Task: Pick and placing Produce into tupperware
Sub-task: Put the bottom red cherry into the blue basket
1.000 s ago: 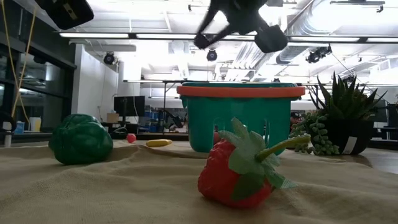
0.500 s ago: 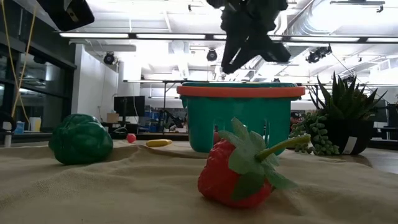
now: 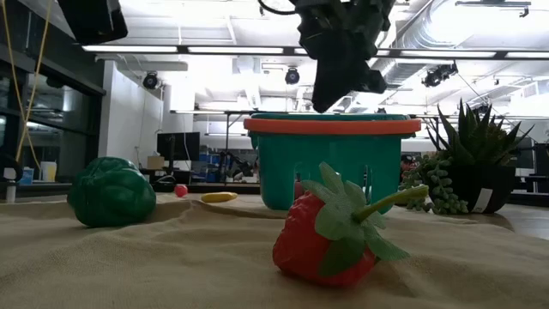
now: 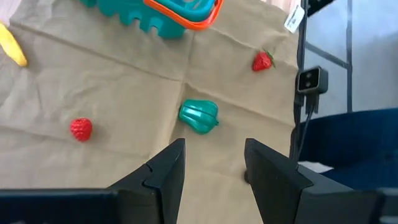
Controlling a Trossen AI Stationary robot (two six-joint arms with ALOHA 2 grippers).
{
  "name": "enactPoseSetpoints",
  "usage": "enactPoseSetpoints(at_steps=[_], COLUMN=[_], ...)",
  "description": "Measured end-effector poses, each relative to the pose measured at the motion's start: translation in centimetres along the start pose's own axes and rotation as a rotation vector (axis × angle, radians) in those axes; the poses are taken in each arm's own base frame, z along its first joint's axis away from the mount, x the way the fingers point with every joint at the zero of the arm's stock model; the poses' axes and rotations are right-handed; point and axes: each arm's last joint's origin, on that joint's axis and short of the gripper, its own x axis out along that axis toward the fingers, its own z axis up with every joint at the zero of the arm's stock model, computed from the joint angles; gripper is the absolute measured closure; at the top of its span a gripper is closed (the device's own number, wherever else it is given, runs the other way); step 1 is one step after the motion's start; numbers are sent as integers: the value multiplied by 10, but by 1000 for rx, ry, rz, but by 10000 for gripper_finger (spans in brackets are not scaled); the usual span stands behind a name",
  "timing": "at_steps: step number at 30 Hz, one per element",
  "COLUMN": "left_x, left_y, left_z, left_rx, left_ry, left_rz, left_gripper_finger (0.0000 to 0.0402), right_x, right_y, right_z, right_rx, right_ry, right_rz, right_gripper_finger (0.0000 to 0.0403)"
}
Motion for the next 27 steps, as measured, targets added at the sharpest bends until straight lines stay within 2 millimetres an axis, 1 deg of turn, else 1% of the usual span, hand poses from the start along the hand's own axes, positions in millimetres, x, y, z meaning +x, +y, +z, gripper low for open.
enactPoseSetpoints(at_steps=[7, 10, 16, 22, 24, 27], left_x=[0, 0, 0, 0, 0, 0], left_y=[-3, -2, -2, -2, -2, -2], left_z=[5, 6, 6, 7, 7, 7], left_rx=[-42, -59, -72, -84, -84, -84], left_ry=[-72, -90, -105, -108, -107, -107], left_rz=[-6, 6, 20, 22, 23, 23], left_gripper_finger=[247, 247, 247, 247, 247, 247], right_x=[1, 7, 27, 31, 31, 31], right_y=[-4, -5, -7, -7, -7, -7], right_z=[2, 0, -2, -3, -2, -2], right_rx=[-91, -119, -166, -187, -194, -192], right_ry=[10, 33, 93, 108, 101, 106], right_rz=[-17, -37, -58, -65, -57, -51], right_gripper_finger=[344, 344, 344, 343, 338, 319])
